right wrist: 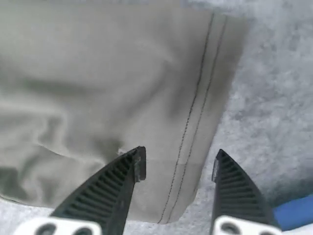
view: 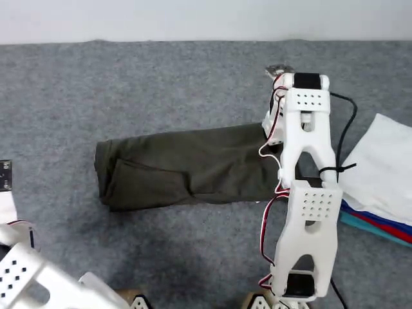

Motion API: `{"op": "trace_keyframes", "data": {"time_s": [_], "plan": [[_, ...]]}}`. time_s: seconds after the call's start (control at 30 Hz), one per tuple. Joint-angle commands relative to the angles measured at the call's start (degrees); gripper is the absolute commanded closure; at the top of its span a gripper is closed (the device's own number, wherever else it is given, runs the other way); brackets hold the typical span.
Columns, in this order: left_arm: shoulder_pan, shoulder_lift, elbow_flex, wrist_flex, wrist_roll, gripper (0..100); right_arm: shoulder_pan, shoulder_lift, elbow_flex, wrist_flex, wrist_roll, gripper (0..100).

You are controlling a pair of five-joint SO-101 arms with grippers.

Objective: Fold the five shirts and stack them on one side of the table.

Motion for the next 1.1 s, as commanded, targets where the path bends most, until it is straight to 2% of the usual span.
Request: {"op": "trace_keyframes", "data": {"time_s": [0.0, 0.13, 0.23, 0.33, 0.5, 0.6, 0.73, 0.97, 1.07], "plan": [[0.2, -1.0, -2.5, 0.1, -0.4, 98, 1.6, -3.7, 1.7, -1.4, -0.8, 77.0], [0.2, -1.0, -2.5, 0.1, -0.4, 98, 2.1, -1.4, 6.4, -5.8, -1.0, 77.1], [0.2, -1.0, -2.5, 0.1, -0.4, 98, 2.0, 2.7, 7.0, -7.6, -4.7, 77.2], [0.3, -1.0, -2.5, 0.1, -0.4, 98, 1.7, 6.5, 6.9, -8.0, -5.4, 79.0], [2.3, -1.0, -2.4, 0.3, -0.4, 98, 1.4, 5.8, 6.9, -7.4, -1.5, 99.8], [5.3, -1.0, -2.5, 0.4, -0.2, 98, 2.6, 2.2, 6.6, -6.0, -0.4, 99.1], [7.6, -1.0, -2.5, 0.4, -0.1, 98, 5.0, -3.8, 6.6, -4.4, 5.5, 98.8], [7.7, -1.0, -2.2, 0.4, -0.1, 98, 11.8, -12.9, 6.6, -3.8, 14.9, 98.8], [7.8, -1.0, -2.1, 0.4, -0.1, 98, 12.4, -15.5, 6.6, -3.0, 17.3, 98.8]]}}
